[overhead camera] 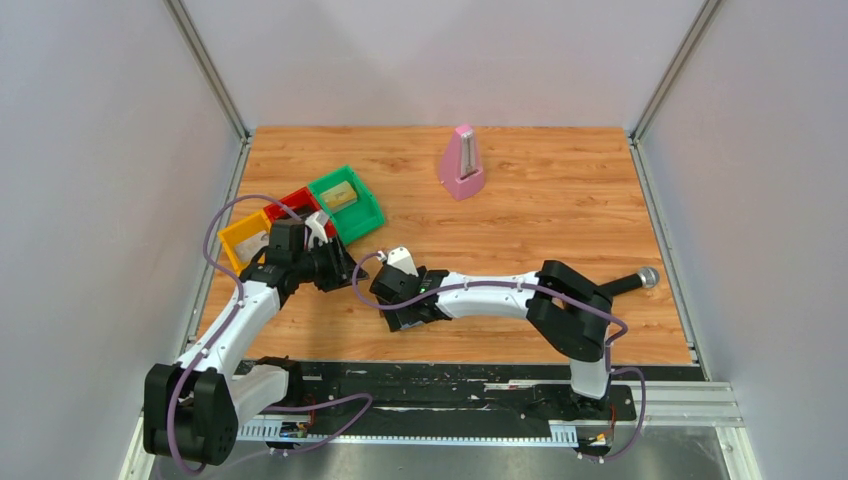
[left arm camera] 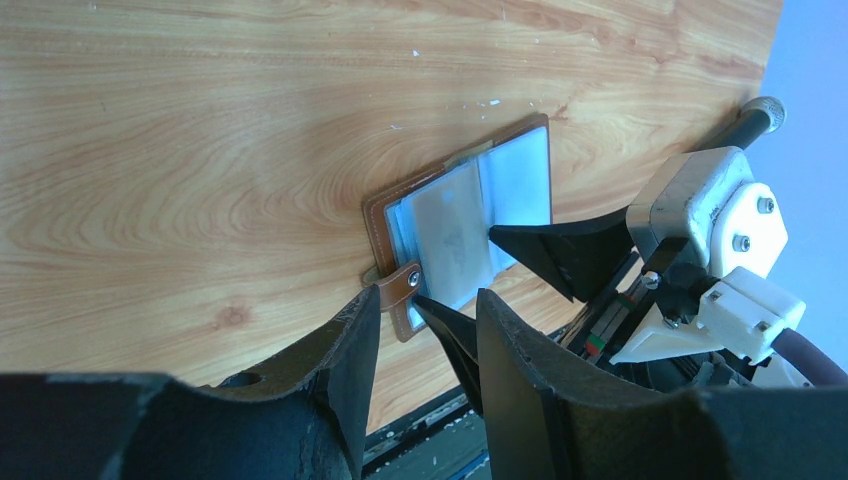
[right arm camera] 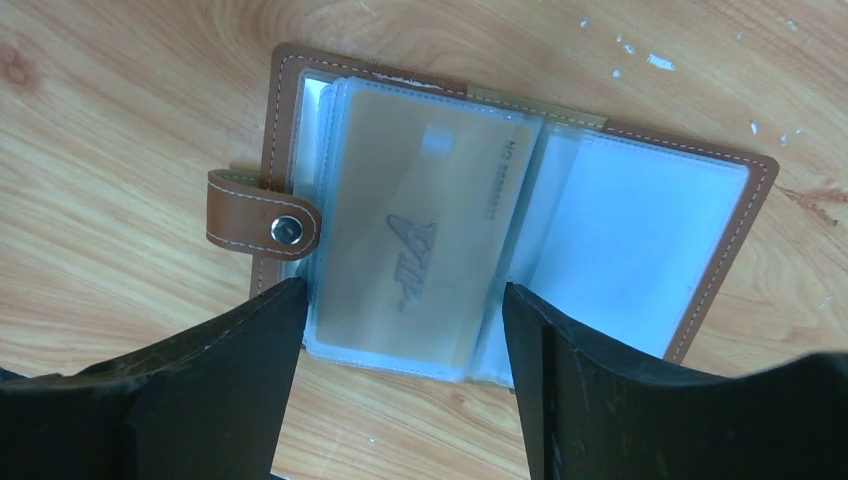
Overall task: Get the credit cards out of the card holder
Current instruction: Remove the credit card from the card holder.
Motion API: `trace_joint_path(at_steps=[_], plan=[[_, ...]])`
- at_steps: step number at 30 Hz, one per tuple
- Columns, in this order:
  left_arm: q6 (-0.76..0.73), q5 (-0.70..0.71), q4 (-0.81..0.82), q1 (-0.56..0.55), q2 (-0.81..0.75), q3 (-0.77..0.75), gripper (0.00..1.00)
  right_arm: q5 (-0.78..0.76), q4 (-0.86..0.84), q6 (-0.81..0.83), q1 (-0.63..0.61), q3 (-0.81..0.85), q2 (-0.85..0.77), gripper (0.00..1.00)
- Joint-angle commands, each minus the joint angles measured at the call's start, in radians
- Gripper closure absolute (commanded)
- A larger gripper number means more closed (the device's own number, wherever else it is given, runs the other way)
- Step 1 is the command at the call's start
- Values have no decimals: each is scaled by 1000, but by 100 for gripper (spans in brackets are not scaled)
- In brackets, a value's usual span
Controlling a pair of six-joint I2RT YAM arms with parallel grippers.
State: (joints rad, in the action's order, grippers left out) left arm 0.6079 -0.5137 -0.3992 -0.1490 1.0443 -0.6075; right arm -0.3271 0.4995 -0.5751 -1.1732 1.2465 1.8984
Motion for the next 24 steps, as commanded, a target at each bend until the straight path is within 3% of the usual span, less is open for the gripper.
trace_joint_path(at_steps=[1, 10, 24], plan=[[8, 2, 35, 2, -20, 6, 52, -33, 24, -18, -8, 28, 25, 27], [-9, 2, 53, 2, 7, 10, 52, -22, 17, -22, -6, 23, 5, 42], [-12, -70, 114, -18, 65, 32, 57, 218, -184, -72, 83, -134, -165, 44]])
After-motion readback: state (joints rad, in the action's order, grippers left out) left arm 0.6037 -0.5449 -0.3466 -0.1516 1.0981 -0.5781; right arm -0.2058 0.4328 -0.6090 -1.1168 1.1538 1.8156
